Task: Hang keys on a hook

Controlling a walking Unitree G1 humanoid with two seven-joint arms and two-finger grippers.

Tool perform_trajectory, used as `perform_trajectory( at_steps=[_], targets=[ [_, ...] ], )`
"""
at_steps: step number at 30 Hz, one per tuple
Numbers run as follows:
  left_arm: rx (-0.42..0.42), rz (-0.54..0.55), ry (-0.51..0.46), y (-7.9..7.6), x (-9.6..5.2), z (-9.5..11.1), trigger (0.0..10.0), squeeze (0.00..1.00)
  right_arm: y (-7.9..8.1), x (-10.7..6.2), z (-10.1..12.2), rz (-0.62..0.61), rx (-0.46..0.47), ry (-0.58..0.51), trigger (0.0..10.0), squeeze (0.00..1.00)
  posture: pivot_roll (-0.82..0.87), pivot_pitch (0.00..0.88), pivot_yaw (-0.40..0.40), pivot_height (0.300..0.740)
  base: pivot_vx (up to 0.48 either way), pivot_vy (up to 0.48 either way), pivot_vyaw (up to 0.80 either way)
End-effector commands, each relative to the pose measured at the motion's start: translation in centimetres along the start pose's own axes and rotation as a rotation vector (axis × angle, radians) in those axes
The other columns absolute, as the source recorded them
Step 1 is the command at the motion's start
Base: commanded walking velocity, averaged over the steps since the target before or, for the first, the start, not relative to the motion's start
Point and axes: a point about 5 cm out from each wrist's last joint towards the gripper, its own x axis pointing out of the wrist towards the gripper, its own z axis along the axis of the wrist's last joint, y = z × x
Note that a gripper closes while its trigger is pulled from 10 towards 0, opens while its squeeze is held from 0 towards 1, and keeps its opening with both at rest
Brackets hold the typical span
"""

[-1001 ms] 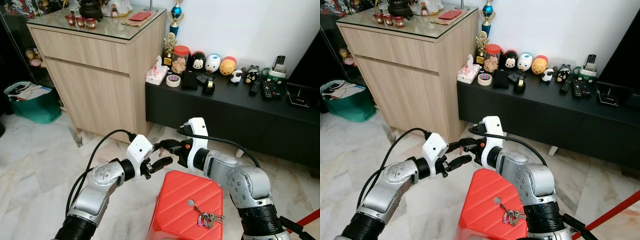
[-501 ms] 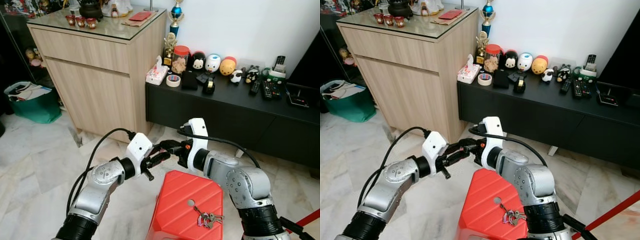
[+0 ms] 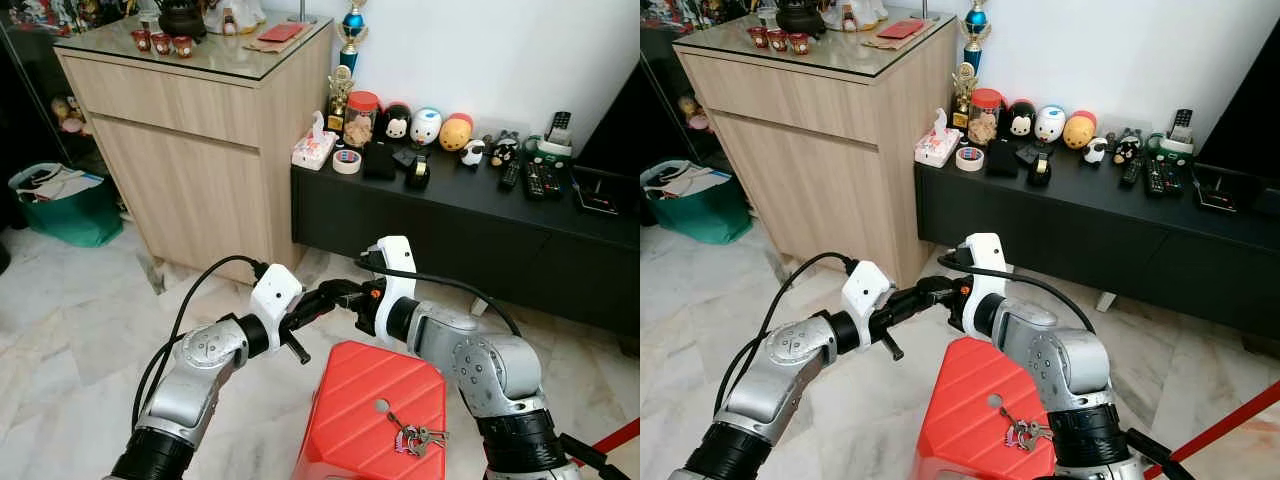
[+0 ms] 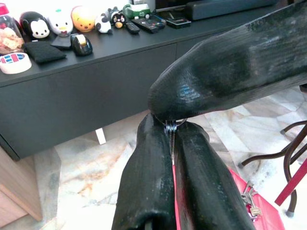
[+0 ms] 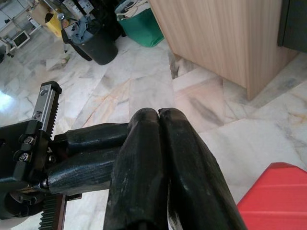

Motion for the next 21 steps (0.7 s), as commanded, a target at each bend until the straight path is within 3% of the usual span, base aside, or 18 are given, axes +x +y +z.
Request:
perform_trajectory(
  at_steps=[1,7,9,20,21],
  targets=[
    [0.019,-0.004,-0.035,0.2,0.3,0.8,0.0,0.00,0.2,-0.2,0.2,0.001,-0.013,-0.007,10.0,0.00,0.07,0.000,-0.086,0.740,0.000,0.000,0.00],
    [0.021,-0.003,-0.036,0.2,0.2,0.7,0.0,0.00,-1.2,-0.3,-0.1,-0.085,0.023,-0.011,10.0,0.00,0.07,0.000,-0.087,0.740,0.000,0.000,0.00],
    [0.018,-0.004,-0.032,0.1,0.1,0.6,0.0,0.00,-2.4,-0.4,-0.5,-0.139,0.068,-0.005,10.0,0.00,0.07,0.000,-0.087,0.740,0.000,0.000,0.00],
    [0.018,-0.006,-0.024,0.0,0.0,0.4,0.0,0.00,-3.3,-0.4,-1.0,-0.185,0.111,-0.005,10.0,0.00,0.07,0.000,-0.088,0.740,0.000,0.000,0.00],
    [0.018,-0.006,-0.024,0.0,0.0,0.4,0.0,0.00,-3.3,-0.3,-1.0,-0.180,0.113,-0.006,10.0,0.09,0.07,0.000,-0.087,0.740,0.000,0.000,0.00]
  ],
)
